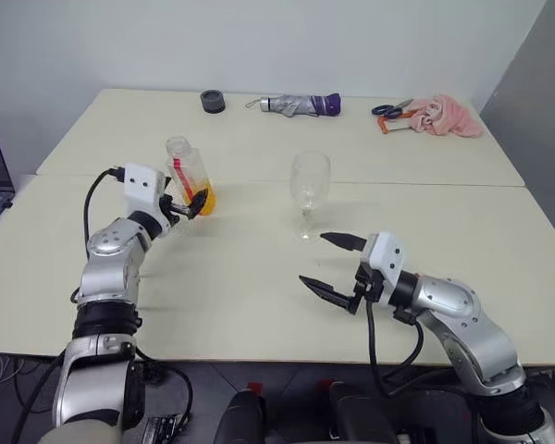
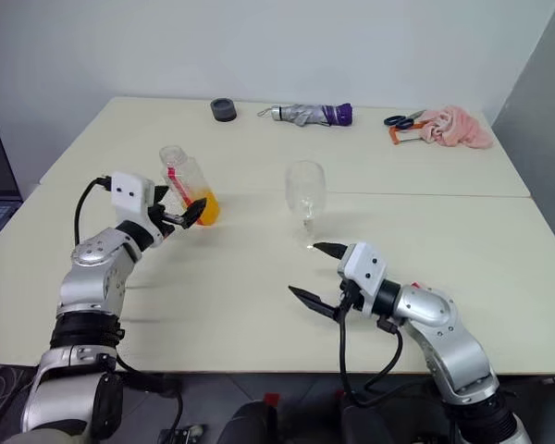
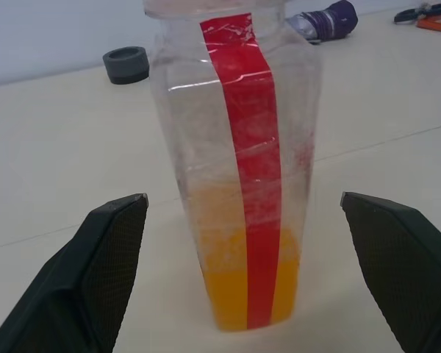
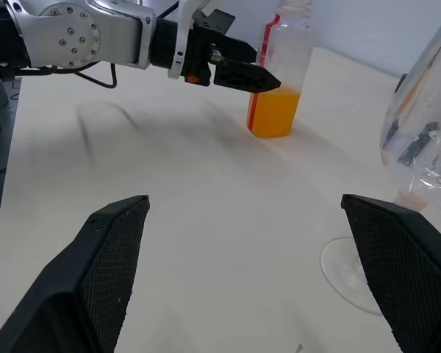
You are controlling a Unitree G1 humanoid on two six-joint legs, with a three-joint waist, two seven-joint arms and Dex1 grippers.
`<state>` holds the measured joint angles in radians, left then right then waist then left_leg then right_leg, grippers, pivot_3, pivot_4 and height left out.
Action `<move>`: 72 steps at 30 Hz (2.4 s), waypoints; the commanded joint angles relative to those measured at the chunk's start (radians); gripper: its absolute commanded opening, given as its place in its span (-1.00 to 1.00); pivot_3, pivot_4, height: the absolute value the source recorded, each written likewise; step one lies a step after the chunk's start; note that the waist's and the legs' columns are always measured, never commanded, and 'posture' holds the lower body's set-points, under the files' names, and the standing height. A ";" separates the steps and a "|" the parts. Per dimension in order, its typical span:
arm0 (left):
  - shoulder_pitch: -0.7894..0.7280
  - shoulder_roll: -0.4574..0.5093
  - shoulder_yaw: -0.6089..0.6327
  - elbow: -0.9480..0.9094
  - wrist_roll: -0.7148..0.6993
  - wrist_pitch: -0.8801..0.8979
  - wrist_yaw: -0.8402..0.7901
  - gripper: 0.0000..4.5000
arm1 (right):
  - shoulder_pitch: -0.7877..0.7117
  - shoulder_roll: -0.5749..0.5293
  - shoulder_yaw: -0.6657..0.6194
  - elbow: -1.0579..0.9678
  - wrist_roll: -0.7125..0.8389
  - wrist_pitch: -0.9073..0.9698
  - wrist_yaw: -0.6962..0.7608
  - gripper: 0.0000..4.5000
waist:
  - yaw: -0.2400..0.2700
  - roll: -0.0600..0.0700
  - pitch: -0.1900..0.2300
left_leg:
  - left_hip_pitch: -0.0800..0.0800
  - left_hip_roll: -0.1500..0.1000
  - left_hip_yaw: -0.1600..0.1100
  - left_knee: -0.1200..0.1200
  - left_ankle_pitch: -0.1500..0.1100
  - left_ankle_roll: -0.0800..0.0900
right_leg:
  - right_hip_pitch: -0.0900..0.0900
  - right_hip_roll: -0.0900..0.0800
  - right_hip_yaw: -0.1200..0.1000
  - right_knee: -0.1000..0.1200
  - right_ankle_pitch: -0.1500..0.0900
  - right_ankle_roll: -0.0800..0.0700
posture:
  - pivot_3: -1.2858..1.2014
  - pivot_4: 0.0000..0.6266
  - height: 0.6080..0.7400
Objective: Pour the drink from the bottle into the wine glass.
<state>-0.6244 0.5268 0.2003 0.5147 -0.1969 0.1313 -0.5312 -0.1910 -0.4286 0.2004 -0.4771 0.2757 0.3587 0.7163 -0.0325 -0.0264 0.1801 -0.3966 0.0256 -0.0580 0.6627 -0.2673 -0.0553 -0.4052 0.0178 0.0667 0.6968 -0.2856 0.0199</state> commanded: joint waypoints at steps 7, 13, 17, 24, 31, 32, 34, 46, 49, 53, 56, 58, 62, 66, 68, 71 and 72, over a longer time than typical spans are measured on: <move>-0.113 0.005 0.002 0.140 0.025 -0.098 0.005 1.00 | -0.061 0.032 -0.015 -0.063 0.065 0.018 -0.008 0.98 | 0.000 0.000 0.000 | 0.000 0.000 0.000 0.000 0.000 0.000 | 0.000 0.000 -0.001 0.000 0.000 0.000 | 0.03 -0.52 1.00; -0.133 0.001 0.000 0.177 0.026 -0.120 -0.001 1.00 | -0.090 0.017 -0.004 -0.066 0.096 0.034 0.026 0.98 | 0.000 0.000 0.000 | -0.001 0.000 -0.001 0.000 0.000 0.000 | 0.000 0.000 -0.001 0.000 0.000 0.000 | 0.03 -0.52 1.00; -0.144 0.001 0.003 0.197 0.023 -0.127 0.001 1.00 | -0.109 0.009 0.006 -0.049 0.089 0.028 0.038 0.98 | 0.000 0.000 0.000 | -0.001 0.000 -0.002 0.000 0.000 0.000 | 0.000 0.000 -0.002 0.000 0.000 0.000 | 0.03 -0.52 1.00; -0.164 0.005 0.006 0.217 0.019 -0.138 -0.016 0.46 | -0.120 0.004 0.023 -0.031 0.066 0.010 0.048 1.00 | 0.000 0.000 0.000 | -0.001 0.000 -0.002 0.001 0.000 0.000 | 0.000 0.000 -0.002 0.000 0.000 0.000 | 0.03 -0.52 1.00; -0.165 -0.001 0.011 0.213 0.011 -0.133 -0.020 -0.23 | -0.122 0.003 0.017 -0.025 0.054 -0.001 0.050 1.00 | 0.000 0.000 0.000 | -0.001 0.000 -0.003 0.001 0.000 0.000 | 0.000 0.000 -0.002 0.000 0.000 0.000 | 0.03 -0.52 1.00; -0.162 -0.005 0.010 0.198 0.009 -0.128 -0.017 -0.24 | -0.119 0.002 0.013 -0.027 0.054 -0.001 0.045 1.00 | 0.000 0.000 0.000 | -0.001 0.000 -0.002 0.001 0.000 0.000 | 0.000 0.000 -0.002 0.000 0.000 0.000 | 0.03 -0.52 1.00; -0.160 -0.013 0.006 0.158 0.006 -0.119 -0.011 -0.24 | -0.114 0.001 -0.001 -0.036 0.055 0.003 0.033 1.00 | 0.000 0.000 0.000 | -0.001 0.000 -0.003 0.001 0.000 0.000 | 0.000 0.000 -0.002 0.000 0.000 0.000 | 0.03 -0.52 1.00; -0.257 -0.019 -0.191 -0.045 0.182 -0.261 -0.036 -0.24 | -0.096 0.008 -0.180 -0.133 0.161 0.152 -0.133 1.00 | 0.003 0.000 0.000 | -0.003 -0.001 -0.005 0.001 0.000 0.000 | 0.000 -0.002 -0.003 0.000 0.000 0.000 | 0.03 -0.52 1.00; -0.305 -0.006 -0.248 0.004 0.260 -0.374 -0.029 -0.25 | -0.112 0.024 -0.197 -0.135 0.171 0.163 -0.171 1.00 | 0.000 0.000 0.000 | -0.003 -0.003 -0.004 0.001 0.000 0.000 | 0.000 -0.001 -0.003 0.000 0.000 0.000 | 0.03 -0.52 1.00; -0.358 -0.003 -0.295 0.079 0.326 -0.490 -0.015 -0.25 | -0.117 0.047 -0.197 -0.135 0.168 0.152 -0.204 1.00 | -0.001 0.000 0.000 | -0.002 -0.002 -0.003 0.000 0.000 0.000 | -0.001 0.000 -0.002 0.000 0.000 0.000 | 0.03 -0.52 1.00; -0.409 0.004 -0.347 0.154 0.407 -0.618 0.011 -0.25 | -0.117 0.052 -0.181 -0.137 0.169 0.167 -0.214 1.00 | 0.000 0.000 0.000 | -0.003 -0.002 -0.003 0.000 0.000 0.000 | -0.001 0.000 -0.002 0.000 0.000 0.000 | 0.03 -0.52 1.00; -0.440 0.003 -0.373 0.200 0.454 -0.684 0.040 -0.25 | -0.121 0.059 -0.172 -0.130 0.148 0.163 -0.236 1.00 | 0.001 0.000 0.000 | -0.003 -0.003 -0.003 0.001 0.000 0.000 | -0.001 0.000 -0.002 0.000 0.000 0.000 | 0.03 -0.52 1.00; -0.487 0.003 -0.401 0.283 0.518 -0.776 0.095 -0.25 | -0.132 0.069 -0.157 -0.109 0.115 0.157 -0.270 1.00 | 0.001 0.000 0.000 | -0.003 -0.003 -0.003 0.001 0.000 0.000 | -0.001 -0.001 -0.002 0.000 0.000 0.000 | 0.03 -0.52 1.00; -0.524 0.004 -0.425 0.344 0.572 -0.842 0.144 -0.25 | -0.135 0.083 -0.144 -0.099 0.095 0.141 -0.287 1.00 | 0.000 0.000 0.000 | -0.003 -0.003 -0.002 0.000 0.000 0.000 | -0.001 0.000 -0.002 0.000 0.000 0.000 | 0.03 -0.52 1.00; -0.543 0.011 -0.445 0.369 0.613 -0.875 0.179 -0.25 | -0.136 0.090 -0.128 -0.092 0.063 0.126 -0.298 1.00 | 0.000 0.000 0.000 | -0.003 -0.003 -0.003 0.000 0.000 0.000 | -0.001 0.000 -0.002 0.000 0.000 0.000 | 0.03 -0.52 1.00; -0.564 0.017 -0.463 0.399 0.652 -0.907 0.220 -0.25 | -0.134 0.100 -0.116 -0.087 0.040 0.108 -0.304 1.00 | 0.000 0.000 0.000 | -0.003 -0.003 -0.002 0.000 0.000 0.000 | -0.001 -0.001 -0.002 0.000 0.000 0.000 | 0.03 -0.52 1.00; -0.571 0.019 -0.468 0.407 0.662 -0.915 0.232 -0.25 | -0.129 0.103 -0.112 -0.087 0.035 0.102 -0.304 1.00 | 0.000 0.000 0.000 | -0.003 -0.003 -0.002 0.000 0.000 0.000 | -0.001 -0.001 -0.002 0.000 0.000 0.000 | 0.03 -0.52 1.00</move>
<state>-1.1514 0.5295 -0.2747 0.9386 0.4603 -0.7552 -0.3356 -0.3086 -0.3299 0.0870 -0.5423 0.3175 0.4959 0.4155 -0.0321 -0.0268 0.1803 -0.4000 0.0222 -0.0605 0.6632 -0.2672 -0.0552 -0.4064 0.0172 0.0647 0.6969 -0.2856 0.0198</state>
